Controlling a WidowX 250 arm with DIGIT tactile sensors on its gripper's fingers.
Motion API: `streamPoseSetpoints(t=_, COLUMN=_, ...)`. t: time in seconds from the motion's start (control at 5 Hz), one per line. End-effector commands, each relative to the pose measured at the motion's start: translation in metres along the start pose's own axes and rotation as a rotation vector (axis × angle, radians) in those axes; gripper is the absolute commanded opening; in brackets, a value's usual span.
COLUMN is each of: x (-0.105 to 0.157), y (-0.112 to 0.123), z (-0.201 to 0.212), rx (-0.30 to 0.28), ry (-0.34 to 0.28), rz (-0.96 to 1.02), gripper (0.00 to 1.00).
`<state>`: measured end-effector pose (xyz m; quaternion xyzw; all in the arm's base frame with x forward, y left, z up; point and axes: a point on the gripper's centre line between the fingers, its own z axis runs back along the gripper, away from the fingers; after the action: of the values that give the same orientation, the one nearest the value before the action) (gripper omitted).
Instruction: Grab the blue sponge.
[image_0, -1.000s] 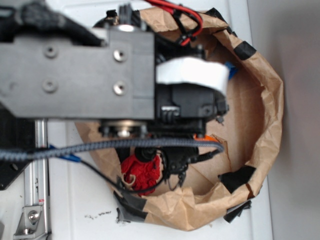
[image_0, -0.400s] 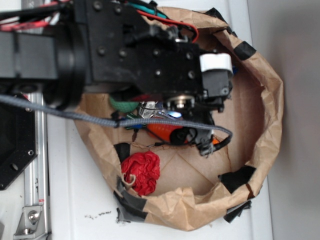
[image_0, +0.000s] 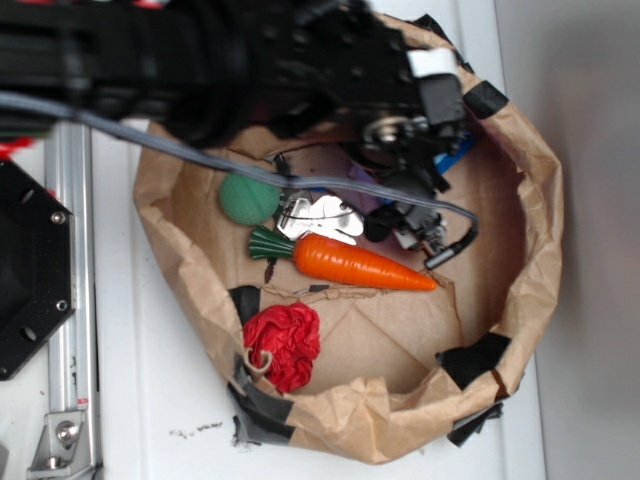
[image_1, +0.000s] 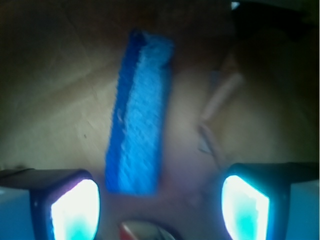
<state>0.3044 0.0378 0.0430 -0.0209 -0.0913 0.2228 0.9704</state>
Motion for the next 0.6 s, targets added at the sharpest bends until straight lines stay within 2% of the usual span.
streamPoseSetpoints(t=0.0, x=0.0285, y=-0.0172, z=-0.0113, rx=0.048, ry=-0.013, rz=-0.034, gripper=1.00)
streamPoseSetpoints(t=0.2, x=0.0242, y=-0.0148, z=-0.0181, rx=0.041, ry=-0.021, rz=-0.024, gripper=0.00)
streamPoseSetpoints(t=0.4, x=0.0187, y=-0.0151, z=-0.0096, rx=0.067, ry=-0.038, rz=-0.041, gripper=0.00)
